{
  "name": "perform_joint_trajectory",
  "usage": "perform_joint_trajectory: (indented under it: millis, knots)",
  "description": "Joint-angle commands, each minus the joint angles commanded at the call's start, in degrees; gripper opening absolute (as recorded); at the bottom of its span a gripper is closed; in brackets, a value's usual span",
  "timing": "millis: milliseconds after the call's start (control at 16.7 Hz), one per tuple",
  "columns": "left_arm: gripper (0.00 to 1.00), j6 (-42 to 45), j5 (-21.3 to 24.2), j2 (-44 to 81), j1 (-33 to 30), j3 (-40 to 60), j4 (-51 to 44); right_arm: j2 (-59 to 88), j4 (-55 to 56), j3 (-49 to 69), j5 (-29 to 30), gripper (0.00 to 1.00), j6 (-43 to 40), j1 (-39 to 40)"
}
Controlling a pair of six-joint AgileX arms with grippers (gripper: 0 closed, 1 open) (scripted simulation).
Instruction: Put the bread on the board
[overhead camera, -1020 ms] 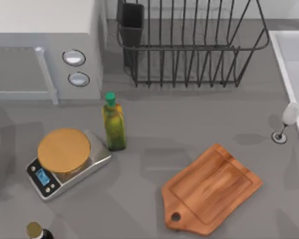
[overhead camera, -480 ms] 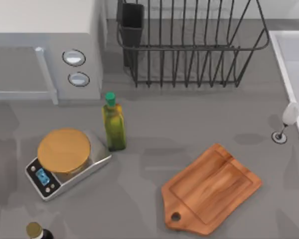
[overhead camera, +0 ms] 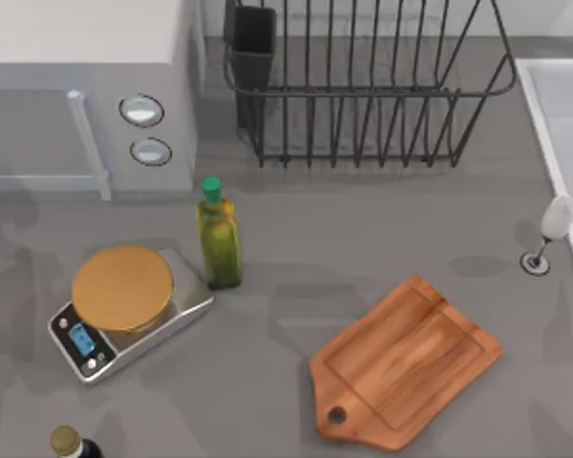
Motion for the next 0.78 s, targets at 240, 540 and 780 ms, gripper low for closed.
perform_joint_trajectory:
  millis: [240,540,780]
  knots:
    - [0.00,-0.4,-0.9,1.4,0.0,0.6,-1.1,0.0,0.0,0.0,0.0,1.00,0.0,0.0]
    - [0.00,-2.0,-0.6,1.2,-0.9,-0.2,-2.2,0.0,0.0,0.0,0.0,1.00,0.0,0.0]
    - [0.00,-12.2,0.3,1.4,-7.2,-1.8,-7.9,0.0,0.0,0.0,0.0,1.00,0.0,0.0]
